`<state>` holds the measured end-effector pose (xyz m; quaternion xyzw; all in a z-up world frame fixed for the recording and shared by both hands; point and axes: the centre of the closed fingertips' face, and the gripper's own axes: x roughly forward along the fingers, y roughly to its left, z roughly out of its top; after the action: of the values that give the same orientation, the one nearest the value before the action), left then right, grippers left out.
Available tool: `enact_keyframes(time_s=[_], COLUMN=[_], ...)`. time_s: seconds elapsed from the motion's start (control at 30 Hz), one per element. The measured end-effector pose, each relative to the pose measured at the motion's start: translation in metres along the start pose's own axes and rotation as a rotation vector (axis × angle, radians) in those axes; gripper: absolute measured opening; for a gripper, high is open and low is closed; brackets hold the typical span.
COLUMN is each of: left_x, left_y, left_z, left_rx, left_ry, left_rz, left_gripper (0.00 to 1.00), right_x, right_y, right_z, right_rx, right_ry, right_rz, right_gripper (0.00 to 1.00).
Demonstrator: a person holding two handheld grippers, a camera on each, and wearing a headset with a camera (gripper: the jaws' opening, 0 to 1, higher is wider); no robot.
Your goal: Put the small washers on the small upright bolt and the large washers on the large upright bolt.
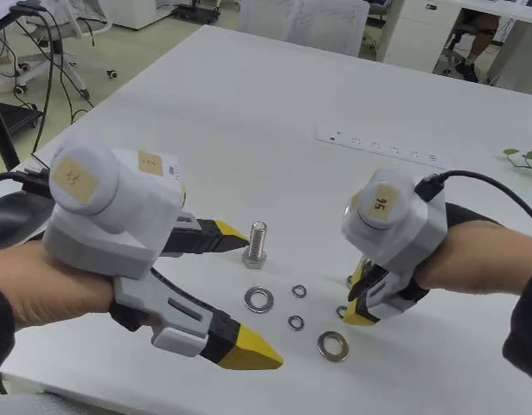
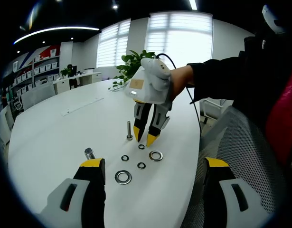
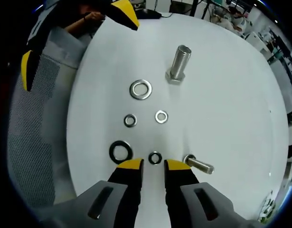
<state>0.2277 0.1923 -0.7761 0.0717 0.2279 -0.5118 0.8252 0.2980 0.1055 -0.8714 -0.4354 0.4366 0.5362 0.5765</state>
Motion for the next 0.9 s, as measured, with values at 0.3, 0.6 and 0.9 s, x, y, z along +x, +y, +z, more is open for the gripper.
enact_keyframes(time_s=[0.3, 0.6, 0.9], left_x=[0.0002, 0.0005, 0.0004], left_y=[-0.0003, -0.0005, -0.0001], left_z=[-0.0011, -0.0023, -0.0025], left_rx=[-0.001, -0.001, 0.000], left_ry=[0.004, 0.010, 0.013], left_rz=[0.000, -0.001, -0.001], left_gripper=[0.84, 0.84, 0.84], right_x=[0.0050, 0.0078, 0.0078], right_y=[-0.0002, 0.0015, -0.0003], right_z=[-0.0017, -0.0005, -0.0003], right_rx=[-0.001, 0.003, 0.011], right_ry=[0.012, 0.008, 0.004], right_rz=[0.004, 0.013, 0.013], right_gripper=[0.19, 0.18, 0.16])
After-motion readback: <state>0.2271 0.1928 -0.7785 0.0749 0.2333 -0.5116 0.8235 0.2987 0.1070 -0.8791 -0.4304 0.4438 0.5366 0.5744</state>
